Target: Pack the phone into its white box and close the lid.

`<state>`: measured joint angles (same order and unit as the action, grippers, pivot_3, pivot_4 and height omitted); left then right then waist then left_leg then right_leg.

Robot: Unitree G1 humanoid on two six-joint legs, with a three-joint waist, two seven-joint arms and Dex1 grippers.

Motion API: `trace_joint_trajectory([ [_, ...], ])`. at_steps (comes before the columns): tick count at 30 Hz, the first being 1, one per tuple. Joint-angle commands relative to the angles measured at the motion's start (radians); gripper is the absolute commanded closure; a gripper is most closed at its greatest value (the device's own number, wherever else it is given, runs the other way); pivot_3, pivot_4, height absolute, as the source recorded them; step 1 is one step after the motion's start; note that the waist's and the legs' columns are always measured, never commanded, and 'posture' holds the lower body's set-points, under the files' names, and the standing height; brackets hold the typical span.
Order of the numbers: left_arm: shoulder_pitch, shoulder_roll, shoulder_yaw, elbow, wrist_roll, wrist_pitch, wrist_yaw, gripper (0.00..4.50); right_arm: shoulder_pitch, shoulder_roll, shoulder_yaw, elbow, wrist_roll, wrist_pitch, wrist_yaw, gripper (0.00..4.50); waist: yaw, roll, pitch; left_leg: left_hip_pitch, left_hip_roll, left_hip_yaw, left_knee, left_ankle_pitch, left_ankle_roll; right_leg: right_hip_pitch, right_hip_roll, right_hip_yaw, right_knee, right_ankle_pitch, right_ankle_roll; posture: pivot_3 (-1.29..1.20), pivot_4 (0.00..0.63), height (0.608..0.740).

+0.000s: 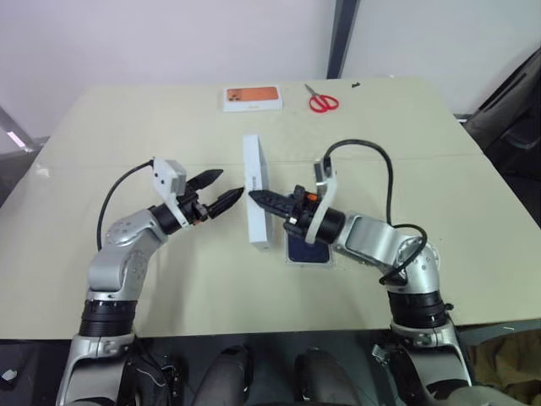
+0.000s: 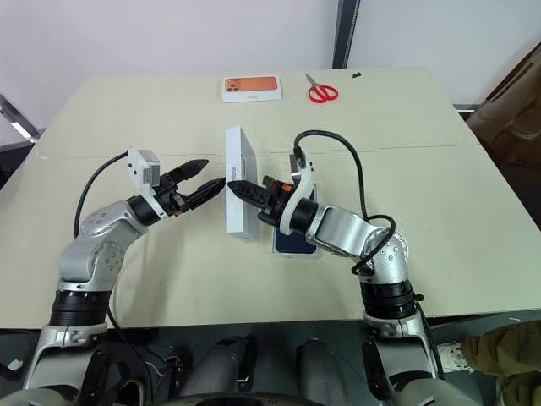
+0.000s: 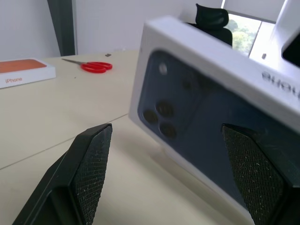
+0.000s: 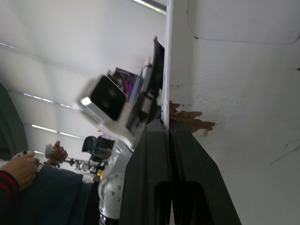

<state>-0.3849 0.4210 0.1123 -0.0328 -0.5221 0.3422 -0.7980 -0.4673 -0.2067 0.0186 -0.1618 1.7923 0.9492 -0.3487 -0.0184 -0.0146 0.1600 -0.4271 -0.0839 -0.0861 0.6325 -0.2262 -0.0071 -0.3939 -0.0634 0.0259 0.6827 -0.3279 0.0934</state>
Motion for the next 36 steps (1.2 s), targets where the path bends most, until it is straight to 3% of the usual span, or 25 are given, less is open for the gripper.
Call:
trace_joint_trajectory([
  [1, 0.006, 0.008, 0.01, -0.05, -0.014, 0.004, 0.001, 0.57, 0.024, -0.005, 0.002, -0.009, 0.0, -0.005, 0.01, 4.48, 0.0, 0.0, 0.0, 0.0, 0.0, 0.0, 0.0, 0.0, 0.0, 0.0, 0.0, 0.0, 0.0, 0.0, 0.0, 0.0, 0.15, 0.734],
  [2, 0.009, 0.009, 0.009, -0.052, -0.019, 0.015, -0.003, 0.57, 0.031, -0.011, 0.007, -0.01, -0.007, 0.001, 0.016, 4.48, 0.0, 0.0, 0.0, 0.0, 0.0, 0.0, 0.0, 0.0, 0.0, 0.0, 0.0, 0.0, 0.0, 0.0, 0.0, 0.0, 0.15, 0.734],
  [5, 0.028, 0.01, 0.002, -0.055, -0.03, 0.039, -0.013, 1.43, 0.042, -0.011, 0.008, -0.007, -0.019, -0.004, 0.012, 4.5, -0.001, 0.0, 0.0, 0.0, 0.0, 0.0, 0.0, 0.0, 0.0, 0.0, 0.0, 0.0, 0.0, 0.0, 0.0, 0.0, 0.15, 0.734],
  [11, 0.07, -0.017, -0.05, -0.071, -0.029, 0.067, -0.022, 4.36, 0.049, -0.01, -0.01, 0.01, -0.032, -0.019, 0.008, 4.5, 0.0, 0.0, 0.0, 0.0, 0.0, 0.0, 0.0, 0.0, 0.0, 0.0, 0.0, 0.0, 0.0, 0.0, 0.0, 0.0, 0.15, 0.734],
  [21, 0.07, -0.141, -0.161, -0.032, 0.056, 0.011, 0.028, 4.47, 0.087, -0.043, -0.043, 0.004, -0.046, -0.03, 0.013, 4.5, 0.004, 0.0, 0.0, 0.0, 0.0, 0.0, 0.0, 0.0, 0.0, 0.001, 0.0, 0.0, 0.0, 0.0, 0.0, 0.0, 0.15, 0.734],
  [24, 0.057, -0.171, -0.169, -0.024, 0.068, 0.008, 0.041, 4.5, 0.099, -0.042, -0.067, 0.009, -0.007, -0.041, 0.007, 3.62, 0.004, 0.0, 0.0, 0.0, 0.0, 0.0, 0.0, 0.0, 0.0, 0.001, 0.0, 0.0, 0.0, 0.0, 0.0, 0.0, 0.15, 0.734],
  [31, 0.0, -0.239, -0.203, 0.042, 0.095, -0.013, 0.046, 4.5, 0.106, -0.159, -0.172, -0.038, -0.041, -0.059, 0.034, 0.17, 0.007, 0.0, 0.0, 0.0, -0.001, 0.0, 0.001, 0.0, 0.0, 0.002, 0.0, 0.0, 0.0, 0.0, 0.0, 0.0, 0.15, 0.734],
  [36, -0.032, -0.288, -0.247, 0.092, 0.13, -0.036, 0.039, 4.5, 0.116, -0.31, -0.199, -0.095, -0.26, -0.074, 0.165, 0.04, 0.006, 0.0, 0.0, 0.0, -0.001, 0.001, 0.001, 0.0, 0.0, 0.002, 0.0, 0.0, -0.001, 0.0, 0.0, 0.0, 0.15, 0.734],
])
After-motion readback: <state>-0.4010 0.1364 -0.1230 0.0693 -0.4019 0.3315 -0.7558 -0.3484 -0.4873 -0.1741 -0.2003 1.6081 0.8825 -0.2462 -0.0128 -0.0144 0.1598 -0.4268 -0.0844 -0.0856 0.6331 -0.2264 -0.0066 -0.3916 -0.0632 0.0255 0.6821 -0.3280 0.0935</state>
